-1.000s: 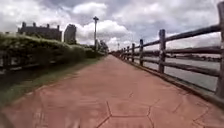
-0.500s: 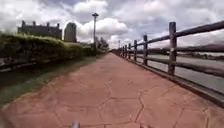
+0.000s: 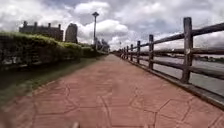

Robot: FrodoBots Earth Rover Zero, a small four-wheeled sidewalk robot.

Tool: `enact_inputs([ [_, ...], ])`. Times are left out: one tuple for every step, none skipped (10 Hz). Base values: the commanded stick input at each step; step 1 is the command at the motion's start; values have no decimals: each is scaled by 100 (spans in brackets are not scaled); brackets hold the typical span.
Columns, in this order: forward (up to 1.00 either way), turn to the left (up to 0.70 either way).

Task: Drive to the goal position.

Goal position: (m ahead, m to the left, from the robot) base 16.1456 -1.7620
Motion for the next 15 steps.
enact_inputs([
  [100,0],
  [100,0],
  [100,0],
  [100,0],
  [100,0],
  [100,0],
  [100,0],
  [100,0],
  [100,0],
  [100,0],
  [100,0],
  [100,0],
  [100,0],
  [100,0],
  [100,0],
])
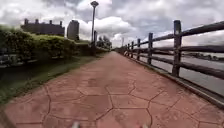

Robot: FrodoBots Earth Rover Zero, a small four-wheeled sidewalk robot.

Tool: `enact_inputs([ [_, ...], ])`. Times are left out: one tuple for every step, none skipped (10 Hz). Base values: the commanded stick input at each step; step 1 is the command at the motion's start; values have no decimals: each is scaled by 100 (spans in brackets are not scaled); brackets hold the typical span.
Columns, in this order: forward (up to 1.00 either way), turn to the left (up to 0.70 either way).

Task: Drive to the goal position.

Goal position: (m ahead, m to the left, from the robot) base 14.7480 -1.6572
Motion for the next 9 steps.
enact_inputs([
  [100,0],
  [100,0],
  [100,0],
  [100,0],
  [100,0],
  [100,0],
  [100,0],
  [100,0],
  [100,0],
])
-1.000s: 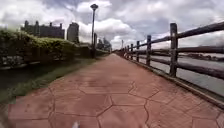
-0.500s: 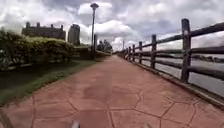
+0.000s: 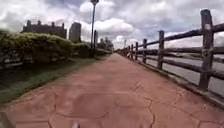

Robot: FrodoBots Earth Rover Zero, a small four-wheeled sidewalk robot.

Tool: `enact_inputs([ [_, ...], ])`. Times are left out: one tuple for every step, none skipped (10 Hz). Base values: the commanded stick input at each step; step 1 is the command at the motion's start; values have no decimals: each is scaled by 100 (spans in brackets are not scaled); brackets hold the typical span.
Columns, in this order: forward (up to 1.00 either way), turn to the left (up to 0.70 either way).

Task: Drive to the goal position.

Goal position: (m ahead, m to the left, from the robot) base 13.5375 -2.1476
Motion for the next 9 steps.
enact_inputs([
  [100,0],
  [100,0],
  [100,0],
  [100,0],
  [100,0],
  [100,0],
  [100,0],
  [100,0],
  [100,0],
])
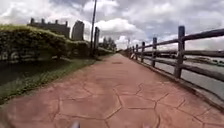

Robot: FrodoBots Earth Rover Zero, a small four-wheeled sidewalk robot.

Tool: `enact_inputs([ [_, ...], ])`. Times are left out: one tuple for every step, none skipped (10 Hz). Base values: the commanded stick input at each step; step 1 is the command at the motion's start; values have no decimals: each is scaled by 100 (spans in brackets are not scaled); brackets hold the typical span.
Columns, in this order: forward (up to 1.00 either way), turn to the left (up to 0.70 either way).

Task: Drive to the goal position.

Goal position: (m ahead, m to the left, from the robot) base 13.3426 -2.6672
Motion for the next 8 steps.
enact_inputs([
  [100,0],
  [100,0],
  [100,0],
  [100,0],
  [100,0],
  [100,0],
  [100,0],
  [100,0],
])
